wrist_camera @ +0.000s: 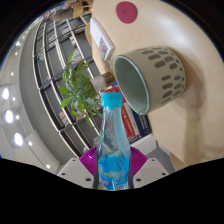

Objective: Pour water

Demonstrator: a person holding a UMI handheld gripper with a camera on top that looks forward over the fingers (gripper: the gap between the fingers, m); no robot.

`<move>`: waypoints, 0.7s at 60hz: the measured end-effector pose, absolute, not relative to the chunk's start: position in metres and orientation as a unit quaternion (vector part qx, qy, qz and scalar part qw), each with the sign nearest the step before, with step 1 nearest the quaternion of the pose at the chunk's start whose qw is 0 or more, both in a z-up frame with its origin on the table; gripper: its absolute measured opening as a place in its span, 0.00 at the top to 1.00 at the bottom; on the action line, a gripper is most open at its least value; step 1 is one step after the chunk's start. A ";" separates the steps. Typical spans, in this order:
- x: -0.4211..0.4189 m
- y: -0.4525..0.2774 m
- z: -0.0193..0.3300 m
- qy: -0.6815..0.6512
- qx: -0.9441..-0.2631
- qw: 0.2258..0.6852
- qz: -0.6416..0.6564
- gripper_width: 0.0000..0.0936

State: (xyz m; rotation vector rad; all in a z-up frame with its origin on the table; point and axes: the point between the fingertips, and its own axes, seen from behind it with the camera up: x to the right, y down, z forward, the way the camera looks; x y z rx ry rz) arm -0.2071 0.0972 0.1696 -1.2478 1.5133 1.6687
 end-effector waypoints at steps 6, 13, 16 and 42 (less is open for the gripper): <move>-0.200 0.104 0.168 0.602 -0.414 0.250 0.635 0.58; -0.191 0.108 0.167 0.626 -0.387 0.238 0.634 0.58; -0.188 0.110 0.167 0.629 -0.383 0.237 0.634 0.58; -0.128 0.106 0.236 0.360 -0.677 0.513 0.387 0.58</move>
